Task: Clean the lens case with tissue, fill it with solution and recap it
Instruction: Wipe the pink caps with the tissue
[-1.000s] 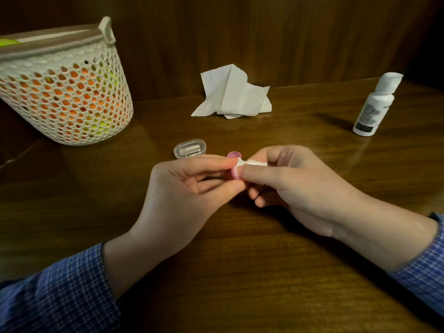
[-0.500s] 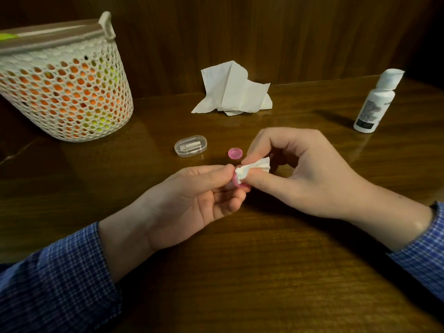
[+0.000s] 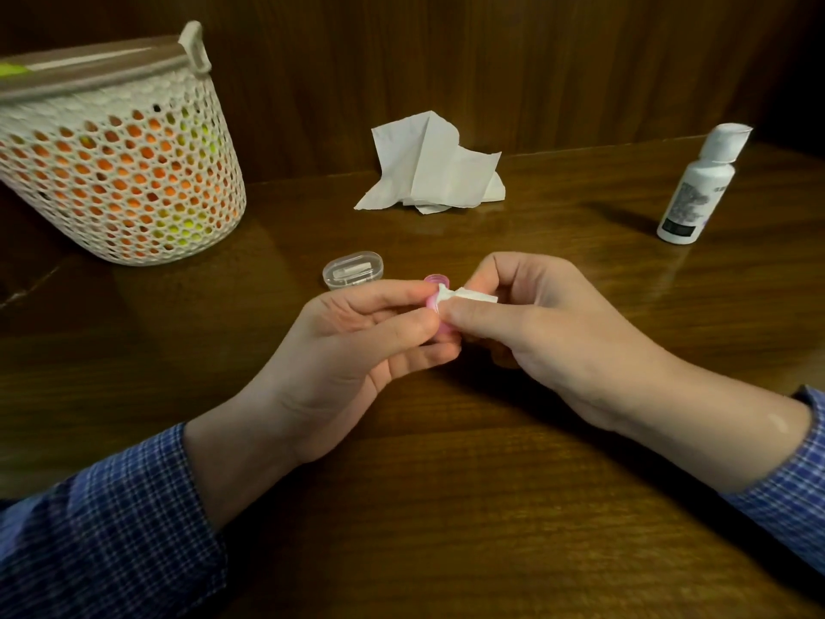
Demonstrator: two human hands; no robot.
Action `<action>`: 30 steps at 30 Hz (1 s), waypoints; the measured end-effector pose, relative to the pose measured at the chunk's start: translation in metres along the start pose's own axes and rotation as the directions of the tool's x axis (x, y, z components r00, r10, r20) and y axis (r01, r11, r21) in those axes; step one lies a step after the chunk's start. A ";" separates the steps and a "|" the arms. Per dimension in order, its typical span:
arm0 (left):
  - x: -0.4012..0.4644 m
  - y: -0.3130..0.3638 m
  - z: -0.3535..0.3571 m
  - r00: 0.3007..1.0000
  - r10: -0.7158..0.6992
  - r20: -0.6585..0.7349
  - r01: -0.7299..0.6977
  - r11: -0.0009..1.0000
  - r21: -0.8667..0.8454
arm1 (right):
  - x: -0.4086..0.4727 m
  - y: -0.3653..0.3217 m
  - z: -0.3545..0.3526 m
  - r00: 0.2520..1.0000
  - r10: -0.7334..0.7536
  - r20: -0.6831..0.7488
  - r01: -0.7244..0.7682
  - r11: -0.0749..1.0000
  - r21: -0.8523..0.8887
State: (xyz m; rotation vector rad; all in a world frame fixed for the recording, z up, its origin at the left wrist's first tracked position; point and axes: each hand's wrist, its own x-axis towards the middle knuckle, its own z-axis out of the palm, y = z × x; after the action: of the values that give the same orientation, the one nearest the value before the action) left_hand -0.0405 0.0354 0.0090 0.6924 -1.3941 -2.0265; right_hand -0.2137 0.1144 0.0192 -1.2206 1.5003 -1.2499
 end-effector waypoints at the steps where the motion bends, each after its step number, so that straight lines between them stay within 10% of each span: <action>1: 0.001 0.000 0.001 1.000 -0.006 0.006 0.006 1.000 0.004 | 0.000 0.000 0.000 1.000 -0.006 0.006 0.007 1.000 -0.020; 13: 0.004 0.004 0.004 0.973 -0.229 0.011 0.228 0.961 -0.153 | 0.007 -0.007 -0.017 0.981 0.058 0.184 -0.116 0.938 0.328; 21: 0.004 -0.001 0.000 0.988 -0.152 0.011 0.152 0.982 -0.110 | 0.006 0.001 -0.014 0.975 -0.195 -0.106 0.195 0.981 -0.010; 30: 0.001 -0.001 0.007 0.992 -0.089 -0.094 0.087 0.996 -0.019 | 0.002 -0.001 -0.011 0.970 -0.238 -0.040 0.229 0.961 -0.156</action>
State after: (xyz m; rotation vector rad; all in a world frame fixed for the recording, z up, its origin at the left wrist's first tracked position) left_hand -0.0464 0.0394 0.0104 0.8453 -1.3137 -2.0418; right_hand -0.2247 0.1143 0.0218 -1.5088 1.5494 -1.3542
